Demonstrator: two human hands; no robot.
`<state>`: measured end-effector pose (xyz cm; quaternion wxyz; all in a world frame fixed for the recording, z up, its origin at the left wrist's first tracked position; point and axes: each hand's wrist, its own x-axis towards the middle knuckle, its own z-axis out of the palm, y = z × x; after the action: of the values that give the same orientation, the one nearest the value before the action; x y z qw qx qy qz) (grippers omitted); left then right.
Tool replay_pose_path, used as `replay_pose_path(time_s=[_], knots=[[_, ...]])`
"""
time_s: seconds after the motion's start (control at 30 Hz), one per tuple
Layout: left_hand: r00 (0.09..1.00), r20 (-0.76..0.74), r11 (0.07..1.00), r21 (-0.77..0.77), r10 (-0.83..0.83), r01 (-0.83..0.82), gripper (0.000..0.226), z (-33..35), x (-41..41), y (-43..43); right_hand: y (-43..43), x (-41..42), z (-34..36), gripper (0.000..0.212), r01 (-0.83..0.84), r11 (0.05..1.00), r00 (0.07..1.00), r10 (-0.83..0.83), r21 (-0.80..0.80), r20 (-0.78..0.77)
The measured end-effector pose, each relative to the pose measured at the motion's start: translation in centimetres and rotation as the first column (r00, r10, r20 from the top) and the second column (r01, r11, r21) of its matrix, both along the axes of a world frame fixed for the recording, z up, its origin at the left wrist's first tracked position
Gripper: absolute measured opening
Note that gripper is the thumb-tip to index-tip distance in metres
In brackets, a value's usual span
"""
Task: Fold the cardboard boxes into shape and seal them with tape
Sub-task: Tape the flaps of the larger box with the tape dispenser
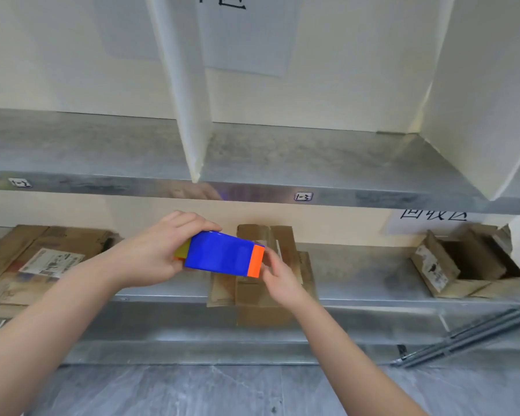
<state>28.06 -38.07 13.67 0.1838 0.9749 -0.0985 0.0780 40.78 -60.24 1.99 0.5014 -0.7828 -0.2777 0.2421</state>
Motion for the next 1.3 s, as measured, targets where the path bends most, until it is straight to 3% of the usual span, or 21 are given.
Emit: replay_pose_path(time_s=[0.17, 0.4, 0.57, 1.03, 1.3], knots=[[0.999, -0.022, 0.999, 0.007, -0.035, 0.036, 0.061, 0.0, 1.4, -0.9, -0.9, 0.7, -0.5, 0.02, 0.086, 0.996, 0.983, -0.079, 0.032, -0.169], [0.991, -0.135, 0.996, 0.088, -0.011, 0.023, 0.067, -2.3, 3.0, 0.0, -1.0, 1.9, -1.6, 0.012, 0.258, 0.966, 0.965, -0.256, -0.02, 0.065], [0.989, -0.147, 0.998, 0.041, -0.032, 0.038, 0.071, -4.0, 3.2, 1.8, -1.1, 2.7, -1.8, 0.015, 0.249, 0.968, 0.968, -0.247, -0.037, 0.043], [0.969, -0.235, 0.981, -0.16, 0.073, -0.112, 0.078, -6.8, 4.5, 6.3, -3.5, 7.6, -1.1, 0.018, 0.382, 0.905, 0.922, -0.387, -0.187, 0.01], [0.915, -0.383, 0.959, -0.188, 0.129, -0.214, 0.075, -7.5, 4.9, 8.9, -6.5, 12.3, -2.7, 0.02, 0.392, 0.807, 0.915, -0.394, -0.441, 0.093]])
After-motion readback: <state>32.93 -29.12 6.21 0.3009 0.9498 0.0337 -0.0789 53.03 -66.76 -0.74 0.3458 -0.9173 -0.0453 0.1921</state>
